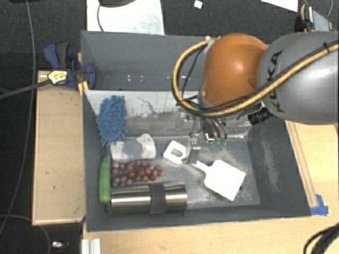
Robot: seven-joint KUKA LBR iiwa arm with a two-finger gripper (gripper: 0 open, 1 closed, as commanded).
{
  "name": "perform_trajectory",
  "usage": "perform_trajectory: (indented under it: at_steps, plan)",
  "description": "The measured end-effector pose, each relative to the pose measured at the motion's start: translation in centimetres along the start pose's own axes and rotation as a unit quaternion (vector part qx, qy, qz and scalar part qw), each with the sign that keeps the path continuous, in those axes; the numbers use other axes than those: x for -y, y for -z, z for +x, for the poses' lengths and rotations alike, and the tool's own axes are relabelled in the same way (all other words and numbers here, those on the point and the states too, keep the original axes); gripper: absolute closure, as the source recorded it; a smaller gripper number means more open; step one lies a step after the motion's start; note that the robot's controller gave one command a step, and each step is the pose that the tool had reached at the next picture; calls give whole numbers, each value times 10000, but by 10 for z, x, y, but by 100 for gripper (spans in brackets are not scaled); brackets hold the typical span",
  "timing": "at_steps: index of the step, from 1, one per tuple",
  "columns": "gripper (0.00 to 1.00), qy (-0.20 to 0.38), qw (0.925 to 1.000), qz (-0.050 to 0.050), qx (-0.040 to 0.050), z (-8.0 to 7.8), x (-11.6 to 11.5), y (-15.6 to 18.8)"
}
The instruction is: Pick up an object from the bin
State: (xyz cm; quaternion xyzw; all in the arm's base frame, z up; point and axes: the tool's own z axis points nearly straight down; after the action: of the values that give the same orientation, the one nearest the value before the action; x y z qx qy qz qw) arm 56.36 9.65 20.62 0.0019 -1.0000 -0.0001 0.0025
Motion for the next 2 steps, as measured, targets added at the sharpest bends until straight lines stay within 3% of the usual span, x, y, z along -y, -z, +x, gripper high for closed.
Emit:
perform_trajectory:
  at_steps: [1, 2]
  plan:
    - [0, -22, 10000, -4, 39, -2, 1, 4]
    - [0, -1164, 9932, -12, 46, 8, 50, -101]
